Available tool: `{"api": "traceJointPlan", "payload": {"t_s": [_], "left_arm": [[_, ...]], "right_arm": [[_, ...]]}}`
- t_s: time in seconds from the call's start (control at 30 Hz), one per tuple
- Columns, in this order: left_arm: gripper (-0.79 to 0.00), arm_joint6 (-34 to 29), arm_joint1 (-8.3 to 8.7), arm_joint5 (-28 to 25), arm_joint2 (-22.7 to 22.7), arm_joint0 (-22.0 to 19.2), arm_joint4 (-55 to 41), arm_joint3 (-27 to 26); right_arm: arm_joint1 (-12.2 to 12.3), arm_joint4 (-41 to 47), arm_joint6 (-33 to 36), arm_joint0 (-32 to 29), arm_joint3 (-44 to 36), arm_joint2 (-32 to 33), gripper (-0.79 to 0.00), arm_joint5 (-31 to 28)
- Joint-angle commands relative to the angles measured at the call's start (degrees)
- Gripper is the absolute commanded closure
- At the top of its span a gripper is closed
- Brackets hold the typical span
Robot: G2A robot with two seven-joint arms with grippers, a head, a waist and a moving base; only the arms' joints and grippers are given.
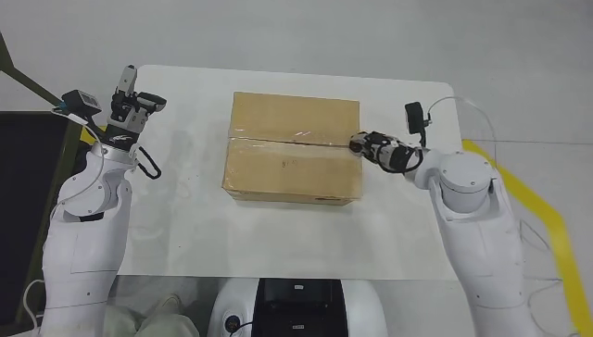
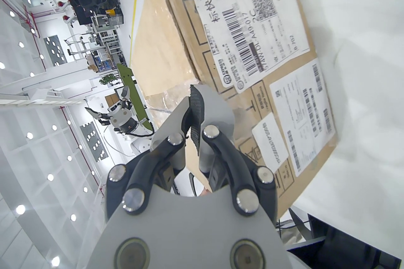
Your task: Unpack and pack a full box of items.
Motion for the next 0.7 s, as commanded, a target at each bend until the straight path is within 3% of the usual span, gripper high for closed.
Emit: {"api": "traceJointPlan", "payload": {"t_s": [0.0, 0.4, 0.67], "left_arm": [[-0.785, 0.00, 0.00, 0.00, 0.00, 0.00, 0.00, 0.00], [-0.785, 0.00, 0.00, 0.00, 0.00, 0.00, 0.00, 0.00], [-0.785, 0.00, 0.00, 0.00, 0.00, 0.00, 0.00, 0.00]], "right_arm": [[0.23, 0.42, 0.00, -0.70, -0.24, 0.85, 0.000, -0.15], [1.46, 1.37, -2.21, -3.96, -0.72, 4.81, 0.000, -2.35], [1.77, 1.40, -9.72, -7.74, -5.71, 7.06, 0.000, -4.98]]}}
